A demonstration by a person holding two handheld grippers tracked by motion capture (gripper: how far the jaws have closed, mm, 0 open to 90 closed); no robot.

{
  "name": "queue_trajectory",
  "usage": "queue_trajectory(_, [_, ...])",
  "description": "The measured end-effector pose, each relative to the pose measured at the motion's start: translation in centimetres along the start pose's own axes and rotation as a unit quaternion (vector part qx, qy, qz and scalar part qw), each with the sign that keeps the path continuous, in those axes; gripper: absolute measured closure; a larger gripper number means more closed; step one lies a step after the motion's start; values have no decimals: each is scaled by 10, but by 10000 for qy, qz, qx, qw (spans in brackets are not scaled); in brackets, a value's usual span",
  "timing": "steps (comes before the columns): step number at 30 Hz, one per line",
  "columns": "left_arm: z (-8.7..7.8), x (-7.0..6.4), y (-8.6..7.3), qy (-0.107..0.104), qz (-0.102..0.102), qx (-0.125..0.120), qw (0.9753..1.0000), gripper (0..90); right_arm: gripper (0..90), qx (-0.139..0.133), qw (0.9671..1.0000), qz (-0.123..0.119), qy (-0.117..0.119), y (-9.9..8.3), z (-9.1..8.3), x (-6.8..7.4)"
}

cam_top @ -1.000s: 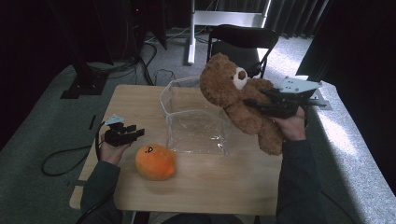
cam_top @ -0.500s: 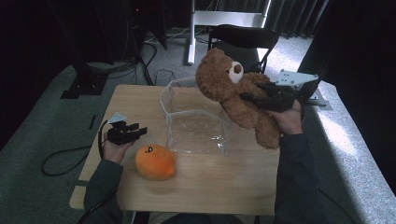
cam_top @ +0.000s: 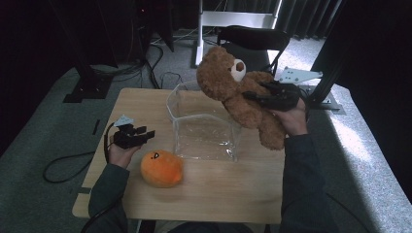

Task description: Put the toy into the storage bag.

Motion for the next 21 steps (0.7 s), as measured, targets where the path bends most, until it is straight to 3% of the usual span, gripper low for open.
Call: queue_trajectory(21, [-1,-4,19,4,151,-63,9999,479,567,34,9999,8,165,19,25,-5])
Point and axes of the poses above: each handheld gripper's, and its own axes: z roughly forward along the jaws, y roughly out of its top, x roughly to its left, the point moved 5 cm from there along z, roughly forward along the jaws, and after that the axes turned 12 degrees about x, right-handed, at the moved point
